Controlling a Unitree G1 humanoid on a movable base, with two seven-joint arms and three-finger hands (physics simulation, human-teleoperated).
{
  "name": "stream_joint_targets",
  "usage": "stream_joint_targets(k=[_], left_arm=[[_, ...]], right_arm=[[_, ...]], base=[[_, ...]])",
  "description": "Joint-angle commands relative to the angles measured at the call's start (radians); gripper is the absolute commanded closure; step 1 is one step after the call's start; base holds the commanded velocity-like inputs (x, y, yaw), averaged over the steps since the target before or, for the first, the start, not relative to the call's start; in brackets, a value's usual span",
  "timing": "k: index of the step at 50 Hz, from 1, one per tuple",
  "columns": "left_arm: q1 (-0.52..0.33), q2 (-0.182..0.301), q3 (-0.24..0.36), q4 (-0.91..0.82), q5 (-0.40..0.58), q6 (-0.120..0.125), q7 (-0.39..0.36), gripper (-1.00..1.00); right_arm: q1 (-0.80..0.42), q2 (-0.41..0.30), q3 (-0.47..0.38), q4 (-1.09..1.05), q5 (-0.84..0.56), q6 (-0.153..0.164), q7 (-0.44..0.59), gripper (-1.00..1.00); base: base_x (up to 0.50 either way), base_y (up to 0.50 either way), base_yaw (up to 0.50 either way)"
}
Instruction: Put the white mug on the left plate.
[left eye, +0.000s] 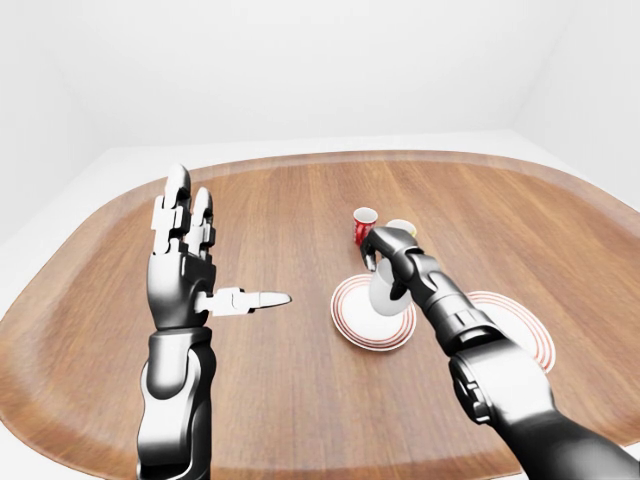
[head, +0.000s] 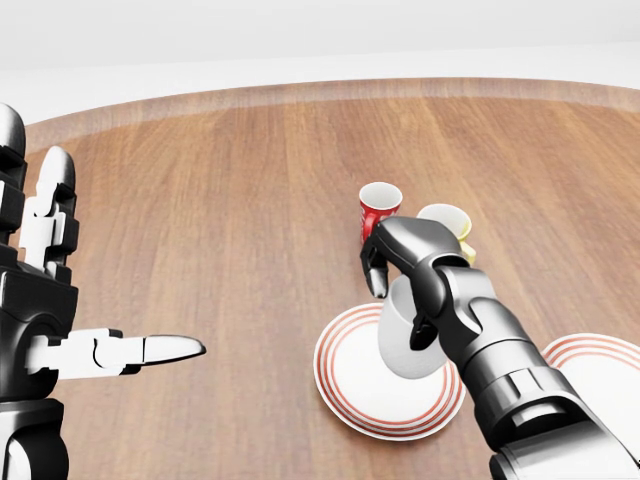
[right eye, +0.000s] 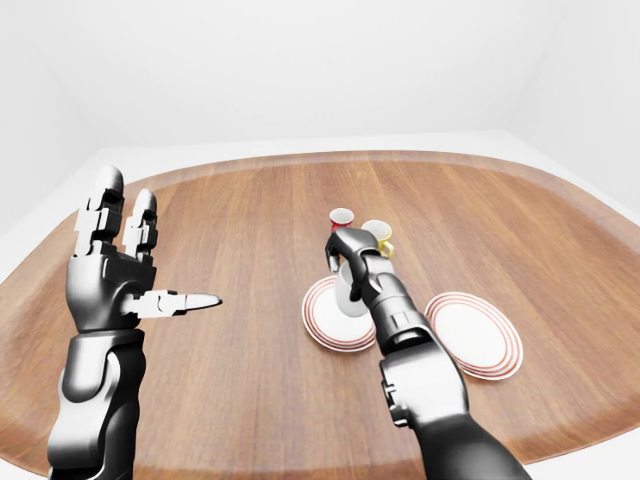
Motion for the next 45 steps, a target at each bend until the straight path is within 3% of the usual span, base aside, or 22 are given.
stream_joint_targets(k=[1, 45], left_arm=[[-0.004, 0.001, 0.001, 0.003, -0.001, 0.000, 0.001, -0.97], [0.006, -0.001, -0.002, 0.011, 0.002, 0.000, -0.002, -0.96]], right_arm=[[-0.050, 0.009, 0.010, 0.099, -0.063, 0.000, -0.046, 1.00], [-0.027, 0.034, 0.008, 0.154, -0.089, 0.000, -0.104, 1.00]], base=[[0.00, 0.00, 0.00], [0.00, 0.00, 0.00]])
